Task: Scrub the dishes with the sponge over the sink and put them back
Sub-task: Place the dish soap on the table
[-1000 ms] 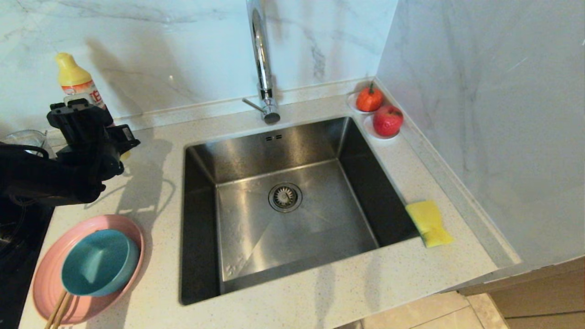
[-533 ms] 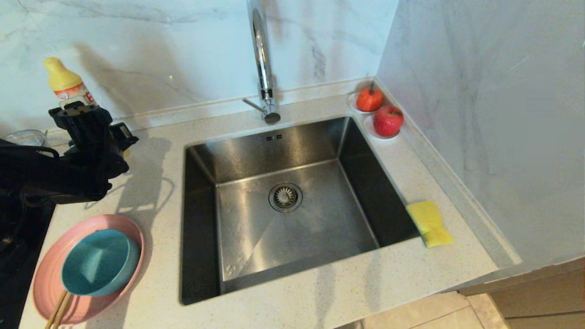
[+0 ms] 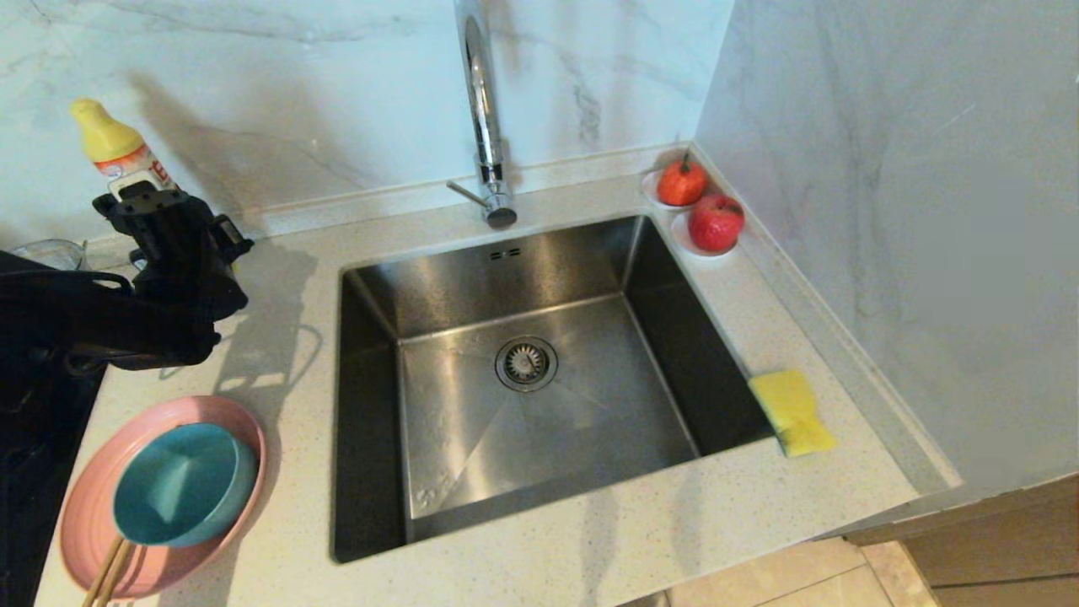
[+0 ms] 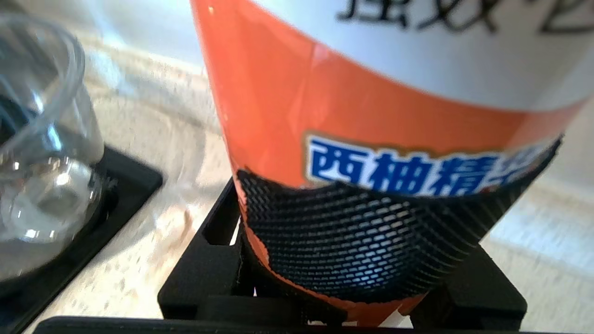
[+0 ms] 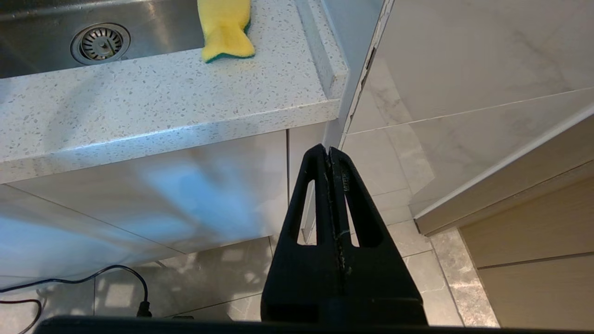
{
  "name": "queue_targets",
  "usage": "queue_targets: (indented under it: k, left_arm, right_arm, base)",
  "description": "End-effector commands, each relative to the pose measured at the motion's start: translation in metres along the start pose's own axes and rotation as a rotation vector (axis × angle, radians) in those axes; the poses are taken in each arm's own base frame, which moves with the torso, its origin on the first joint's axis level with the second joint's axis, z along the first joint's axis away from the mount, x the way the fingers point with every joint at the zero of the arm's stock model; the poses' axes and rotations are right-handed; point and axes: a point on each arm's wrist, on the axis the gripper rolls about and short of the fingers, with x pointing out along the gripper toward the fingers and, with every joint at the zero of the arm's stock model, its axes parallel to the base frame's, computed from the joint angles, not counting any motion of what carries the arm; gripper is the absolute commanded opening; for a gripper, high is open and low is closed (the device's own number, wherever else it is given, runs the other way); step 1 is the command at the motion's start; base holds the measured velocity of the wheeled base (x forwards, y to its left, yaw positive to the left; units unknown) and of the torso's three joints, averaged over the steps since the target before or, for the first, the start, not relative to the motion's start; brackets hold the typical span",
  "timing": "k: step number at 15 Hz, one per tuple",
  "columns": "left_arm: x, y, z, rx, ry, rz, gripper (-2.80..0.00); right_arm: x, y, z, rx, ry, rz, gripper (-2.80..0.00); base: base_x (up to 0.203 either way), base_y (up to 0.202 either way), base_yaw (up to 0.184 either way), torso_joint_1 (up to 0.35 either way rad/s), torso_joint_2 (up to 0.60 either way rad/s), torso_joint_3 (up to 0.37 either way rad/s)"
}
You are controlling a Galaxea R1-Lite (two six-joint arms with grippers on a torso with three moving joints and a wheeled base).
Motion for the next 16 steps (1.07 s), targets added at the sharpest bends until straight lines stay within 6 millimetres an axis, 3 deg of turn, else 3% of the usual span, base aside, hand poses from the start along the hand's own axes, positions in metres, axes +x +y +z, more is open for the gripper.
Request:
queue_targets:
  k: [1, 10, 11, 12, 16]
  left_arm:
    - [0.008, -0.003, -0.009, -0.002, -0.013, 0.010, -2.80]
    - [0.018, -0.006, -0.030, 0.007, 0.000, 0.018, -2.80]
    - [0.018, -0.006, -0.030, 0.008, -0.002, 0.024, -2.26]
    - [0.017, -0.006, -0.029, 0.008, -0.003, 0.032, 0.00]
    - [0.016, -0.007, -0.017, -0.010, -0.025, 0.038, 0.00]
  right_arm:
    - [0.000, 0.000, 0.000, 0.000, 0.000, 0.000, -2.80]
    - [0.000, 0.000, 0.000, 0.000, 0.000, 0.000, -2.80]
    - [0.000, 0.000, 0.000, 0.000, 0.000, 0.000, -2.80]
    - [0.000, 0.000, 0.000, 0.000, 0.000, 0.000, -2.80]
    - [0.000, 0.000, 0.000, 0.000, 0.000, 0.000, -2.80]
  base:
    - [0.000, 0.000, 0.000, 0.000, 0.00, 0.000]
    - [0.000, 0.000, 0.000, 0.000, 0.00, 0.000]
    - [0.000, 0.000, 0.000, 0.000, 0.00, 0.000]
    - [0.000, 0.000, 0.000, 0.000, 0.00, 0.000]
    - [0.000, 0.000, 0.000, 0.000, 0.00, 0.000]
